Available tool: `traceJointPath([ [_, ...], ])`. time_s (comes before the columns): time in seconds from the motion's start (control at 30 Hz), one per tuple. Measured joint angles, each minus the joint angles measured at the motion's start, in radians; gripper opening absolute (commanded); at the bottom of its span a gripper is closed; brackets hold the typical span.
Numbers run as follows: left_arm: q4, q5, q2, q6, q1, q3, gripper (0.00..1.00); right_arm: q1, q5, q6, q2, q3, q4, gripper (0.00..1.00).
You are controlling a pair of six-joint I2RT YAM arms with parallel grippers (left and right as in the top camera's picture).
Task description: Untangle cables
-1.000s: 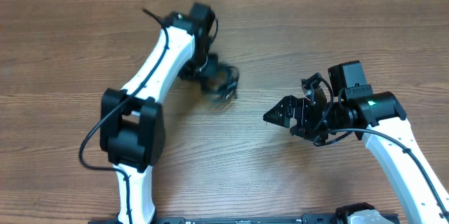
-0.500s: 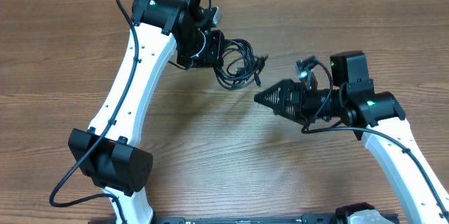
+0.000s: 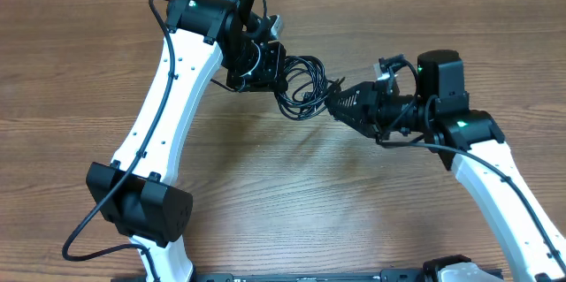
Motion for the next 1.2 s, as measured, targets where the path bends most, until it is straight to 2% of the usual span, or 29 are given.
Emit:
traceJointPath([
  [0.2, -0.002, 0.002, 0.000, 0.000, 0.000, 0.000, 0.04, 0.051, -0.007, 0.074, 0.023, 0.000, 0.115, 0.42],
  [0.33, -0.004, 0.004, 0.000, -0.002, 0.000, 0.000, 0.04, 0.083, -0.005, 0.120, 0.023, 0.000, 0.179, 0.24],
  [0.5, -0.012, 0.000, 0.000, -0.004, 0.000, 0.000, 0.04, 0.095, 0.019, 0.153, 0.023, 0.000, 0.159, 0.05],
  [0.6, -0.014, -0.033, 0.000, -0.004, 0.000, 0.000, 0.04, 0.098, 0.031, 0.162, 0.023, 0.000, 0.124, 0.04],
  [0.77, -0.030, -0.188, 0.000, -0.069, -0.015, 0.000, 0.04, 0.123, 0.026, 0.166, 0.023, 0.000, 0.117, 0.04],
  [1.0, -0.040, -0.310, 0.001, -0.130, -0.015, -0.002, 0.16, 0.167, 0.056, 0.151, 0.025, 0.000, 0.122, 0.04],
  [1.03, -0.041, -0.324, 0.002, -0.134, -0.015, -0.002, 0.28, 0.167, 0.057, 0.147, 0.025, 0.000, 0.119, 0.04],
  [1.07, -0.043, -0.338, 0.002, -0.135, -0.014, -0.002, 0.51, 0.167, 0.057, 0.143, 0.025, 0.000, 0.112, 0.04],
  [1.13, -0.050, -0.365, 0.005, -0.140, -0.010, -0.002, 0.46, 0.167, 0.057, 0.135, 0.025, 0.002, 0.103, 0.04],
  [1.2, -0.055, -0.378, 0.009, -0.141, -0.005, -0.002, 0.52, 0.167, 0.063, 0.117, 0.025, 0.030, 0.068, 0.04],
])
